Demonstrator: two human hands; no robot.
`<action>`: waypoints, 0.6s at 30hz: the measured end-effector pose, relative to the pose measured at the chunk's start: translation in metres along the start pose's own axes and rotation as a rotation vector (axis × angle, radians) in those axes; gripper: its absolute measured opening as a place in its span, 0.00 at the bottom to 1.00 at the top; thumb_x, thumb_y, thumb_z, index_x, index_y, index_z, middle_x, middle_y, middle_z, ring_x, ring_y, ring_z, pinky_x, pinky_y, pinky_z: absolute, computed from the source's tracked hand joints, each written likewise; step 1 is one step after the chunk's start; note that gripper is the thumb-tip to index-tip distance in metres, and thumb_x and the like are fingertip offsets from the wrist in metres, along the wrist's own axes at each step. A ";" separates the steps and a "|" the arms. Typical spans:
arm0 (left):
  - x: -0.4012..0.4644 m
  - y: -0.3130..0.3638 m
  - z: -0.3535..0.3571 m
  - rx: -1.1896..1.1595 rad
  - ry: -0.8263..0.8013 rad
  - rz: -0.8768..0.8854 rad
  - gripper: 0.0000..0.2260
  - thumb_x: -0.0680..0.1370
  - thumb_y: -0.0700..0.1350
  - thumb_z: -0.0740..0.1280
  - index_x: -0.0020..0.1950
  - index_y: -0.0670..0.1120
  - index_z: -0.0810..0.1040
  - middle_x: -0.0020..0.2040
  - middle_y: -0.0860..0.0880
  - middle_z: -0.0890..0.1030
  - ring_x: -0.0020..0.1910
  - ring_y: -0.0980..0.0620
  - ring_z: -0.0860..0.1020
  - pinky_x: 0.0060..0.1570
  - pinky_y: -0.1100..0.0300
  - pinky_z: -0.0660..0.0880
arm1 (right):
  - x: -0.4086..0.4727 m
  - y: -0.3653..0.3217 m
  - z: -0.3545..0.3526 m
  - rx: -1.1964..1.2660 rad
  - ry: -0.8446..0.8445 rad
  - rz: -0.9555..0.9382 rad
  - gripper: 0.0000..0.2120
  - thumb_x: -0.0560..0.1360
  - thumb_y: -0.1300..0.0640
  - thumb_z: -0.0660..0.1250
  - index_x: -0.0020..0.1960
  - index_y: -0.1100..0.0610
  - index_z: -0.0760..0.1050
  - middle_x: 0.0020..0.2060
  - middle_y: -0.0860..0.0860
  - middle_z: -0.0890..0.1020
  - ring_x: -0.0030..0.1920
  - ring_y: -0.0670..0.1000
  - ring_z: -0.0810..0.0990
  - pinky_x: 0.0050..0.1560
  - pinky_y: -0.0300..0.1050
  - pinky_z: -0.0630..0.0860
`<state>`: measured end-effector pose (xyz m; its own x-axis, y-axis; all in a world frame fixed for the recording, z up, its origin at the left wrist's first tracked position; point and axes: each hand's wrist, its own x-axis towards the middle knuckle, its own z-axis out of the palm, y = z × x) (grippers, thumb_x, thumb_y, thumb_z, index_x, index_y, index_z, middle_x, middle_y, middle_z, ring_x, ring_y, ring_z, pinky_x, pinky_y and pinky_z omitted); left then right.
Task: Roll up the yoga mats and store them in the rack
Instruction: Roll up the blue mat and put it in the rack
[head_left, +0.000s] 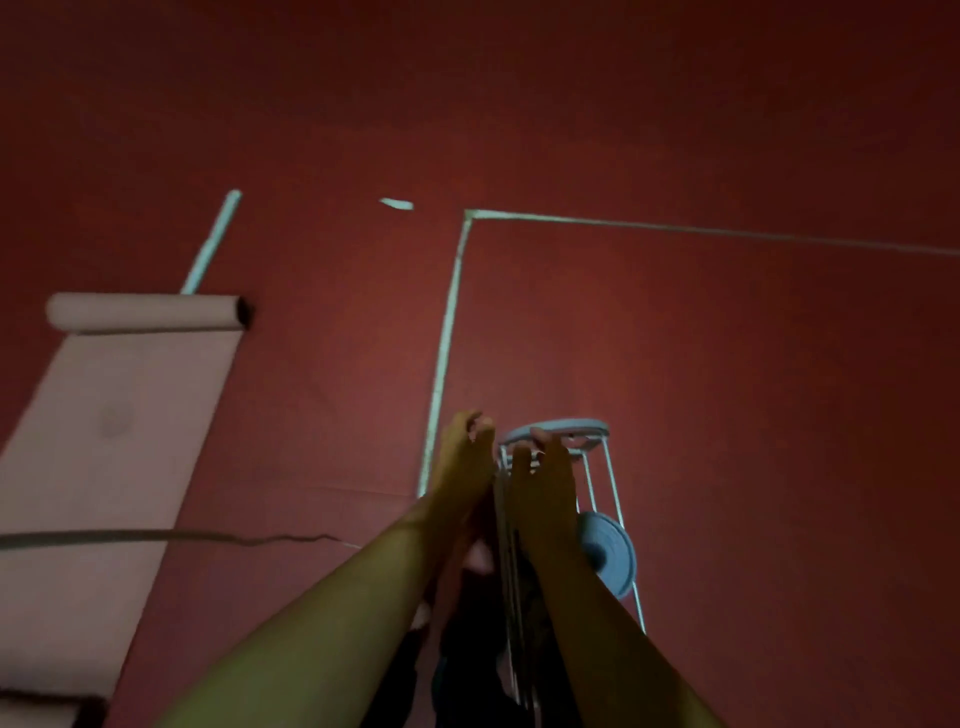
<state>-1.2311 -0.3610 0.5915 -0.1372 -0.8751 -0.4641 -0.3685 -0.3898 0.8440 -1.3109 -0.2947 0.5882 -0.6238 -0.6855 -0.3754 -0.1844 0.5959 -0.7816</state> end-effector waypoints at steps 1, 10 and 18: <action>0.000 0.005 -0.023 0.004 0.042 -0.016 0.16 0.82 0.51 0.63 0.65 0.42 0.77 0.58 0.47 0.77 0.53 0.57 0.76 0.56 0.61 0.70 | -0.009 -0.021 0.012 0.024 -0.013 -0.049 0.30 0.77 0.40 0.58 0.69 0.60 0.75 0.64 0.59 0.79 0.64 0.59 0.78 0.65 0.53 0.73; -0.051 -0.009 -0.262 -0.175 0.485 -0.024 0.15 0.85 0.49 0.63 0.70 0.47 0.75 0.65 0.44 0.79 0.64 0.43 0.78 0.65 0.39 0.76 | -0.129 -0.153 0.141 0.029 -0.356 -0.360 0.19 0.81 0.49 0.62 0.69 0.55 0.74 0.65 0.53 0.78 0.63 0.54 0.80 0.66 0.56 0.76; -0.176 -0.078 -0.481 -0.413 0.788 -0.006 0.15 0.86 0.50 0.61 0.71 0.47 0.73 0.63 0.49 0.76 0.64 0.44 0.77 0.67 0.40 0.74 | -0.311 -0.212 0.269 -0.044 -0.593 -0.633 0.15 0.84 0.53 0.62 0.69 0.54 0.74 0.64 0.49 0.78 0.57 0.47 0.79 0.61 0.48 0.76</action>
<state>-0.7355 -0.3148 0.7363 0.5919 -0.7566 -0.2778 0.0148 -0.3343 0.9423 -0.8736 -0.3203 0.7371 0.1022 -0.9912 -0.0840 -0.4001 0.0364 -0.9157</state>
